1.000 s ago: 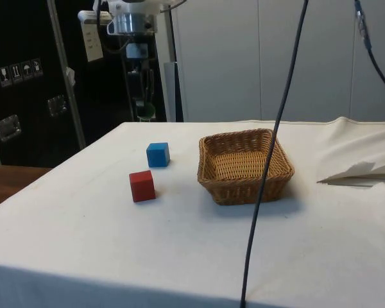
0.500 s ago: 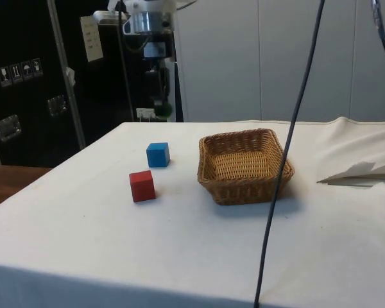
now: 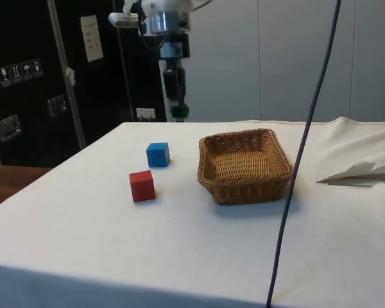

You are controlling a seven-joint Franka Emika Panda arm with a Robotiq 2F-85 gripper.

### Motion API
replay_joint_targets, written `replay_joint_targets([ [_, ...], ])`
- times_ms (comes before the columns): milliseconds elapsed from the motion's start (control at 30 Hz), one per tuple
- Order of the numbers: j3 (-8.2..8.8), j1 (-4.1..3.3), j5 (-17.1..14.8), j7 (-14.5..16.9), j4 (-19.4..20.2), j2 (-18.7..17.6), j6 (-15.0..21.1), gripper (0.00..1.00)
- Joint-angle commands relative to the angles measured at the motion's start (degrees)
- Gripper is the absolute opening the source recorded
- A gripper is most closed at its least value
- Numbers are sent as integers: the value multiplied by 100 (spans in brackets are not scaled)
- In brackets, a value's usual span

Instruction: Place all non-red objects into the basket.

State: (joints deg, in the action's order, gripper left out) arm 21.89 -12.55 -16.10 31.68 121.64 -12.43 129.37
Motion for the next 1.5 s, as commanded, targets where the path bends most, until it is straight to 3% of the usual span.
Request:
replay_joint_targets([
  [0,29,-23,86,-69,132,80,109,0],
  [233,11,0,29,-11,367,201,149,0],
  [433,52,-17,178,-80,779,384,476,0],
  [567,40,0,103,-6,905,407,550,0],
  [600,63,-11,201,-40,1043,458,739,0],
  [833,97,-6,252,17,1358,516,1152,0],
  [867,69,0,149,57,1283,464,1037,0],
  [900,109,-11,281,17,1432,527,1243,0],
  [1167,143,-6,350,46,1788,561,1707,0],
  [1200,120,0,258,86,1736,544,1610,0],
  [1467,166,-6,413,46,2091,533,2166,0],
])
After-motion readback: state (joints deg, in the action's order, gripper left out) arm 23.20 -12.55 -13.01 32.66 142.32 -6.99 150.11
